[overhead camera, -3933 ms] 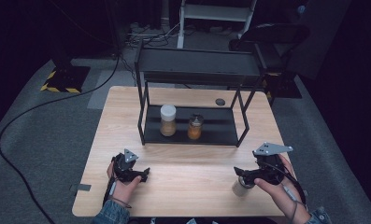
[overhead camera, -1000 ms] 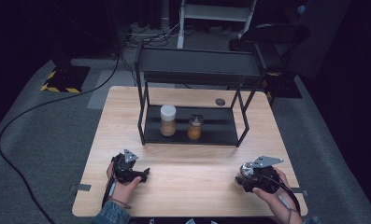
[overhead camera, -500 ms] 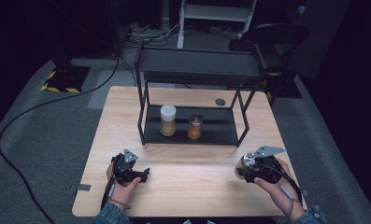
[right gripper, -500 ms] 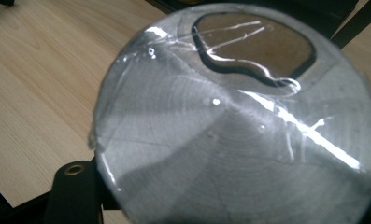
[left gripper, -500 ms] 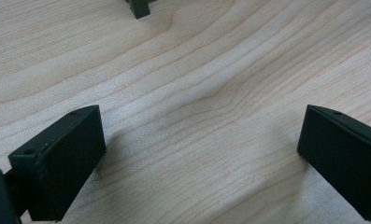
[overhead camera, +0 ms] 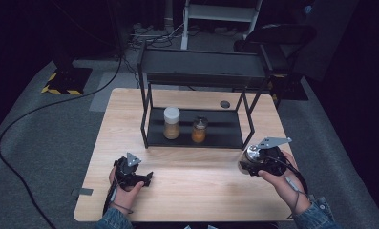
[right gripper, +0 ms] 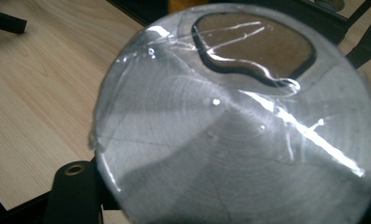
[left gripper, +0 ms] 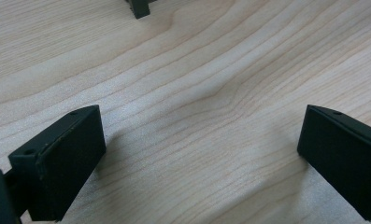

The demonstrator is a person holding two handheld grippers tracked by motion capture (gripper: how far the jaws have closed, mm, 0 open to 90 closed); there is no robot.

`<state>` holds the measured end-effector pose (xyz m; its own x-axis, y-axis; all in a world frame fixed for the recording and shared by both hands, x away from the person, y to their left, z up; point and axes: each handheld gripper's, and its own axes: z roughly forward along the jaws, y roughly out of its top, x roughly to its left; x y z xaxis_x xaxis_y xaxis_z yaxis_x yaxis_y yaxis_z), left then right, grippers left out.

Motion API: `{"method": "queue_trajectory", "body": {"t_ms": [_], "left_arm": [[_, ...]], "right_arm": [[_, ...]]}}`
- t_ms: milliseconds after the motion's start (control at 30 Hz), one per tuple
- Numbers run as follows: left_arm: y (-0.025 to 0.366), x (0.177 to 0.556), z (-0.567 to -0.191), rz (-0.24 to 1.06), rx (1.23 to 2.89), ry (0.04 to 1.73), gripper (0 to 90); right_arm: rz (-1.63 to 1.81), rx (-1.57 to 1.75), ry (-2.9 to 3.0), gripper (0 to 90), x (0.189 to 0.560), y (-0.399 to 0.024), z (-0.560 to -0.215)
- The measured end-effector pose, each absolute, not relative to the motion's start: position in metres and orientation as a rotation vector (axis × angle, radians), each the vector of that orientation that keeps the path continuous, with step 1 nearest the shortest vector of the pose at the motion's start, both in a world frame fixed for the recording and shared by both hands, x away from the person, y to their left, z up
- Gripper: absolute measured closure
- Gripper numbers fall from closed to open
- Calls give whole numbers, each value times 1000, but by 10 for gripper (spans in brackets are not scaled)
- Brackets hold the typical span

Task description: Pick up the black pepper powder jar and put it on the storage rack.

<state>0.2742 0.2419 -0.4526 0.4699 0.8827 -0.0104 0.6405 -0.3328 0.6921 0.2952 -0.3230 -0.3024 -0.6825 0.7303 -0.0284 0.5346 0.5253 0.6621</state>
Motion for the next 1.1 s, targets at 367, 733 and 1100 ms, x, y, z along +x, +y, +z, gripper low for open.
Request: {"method": "queue_trajectory", "body": {"t_ms": [367,733,1100], "left_arm": [[242,274,-452,491,2088,1255,9],[242,274,-452,491,2088,1255,9],[243,274,-453,491,2087,1254,9]], "right_arm": [[931,1037,2453,317,313,-318,-286],[938,1029,2445,316,332,-310,-277],[937,1014,2441,316,357,-303,-274]]}}
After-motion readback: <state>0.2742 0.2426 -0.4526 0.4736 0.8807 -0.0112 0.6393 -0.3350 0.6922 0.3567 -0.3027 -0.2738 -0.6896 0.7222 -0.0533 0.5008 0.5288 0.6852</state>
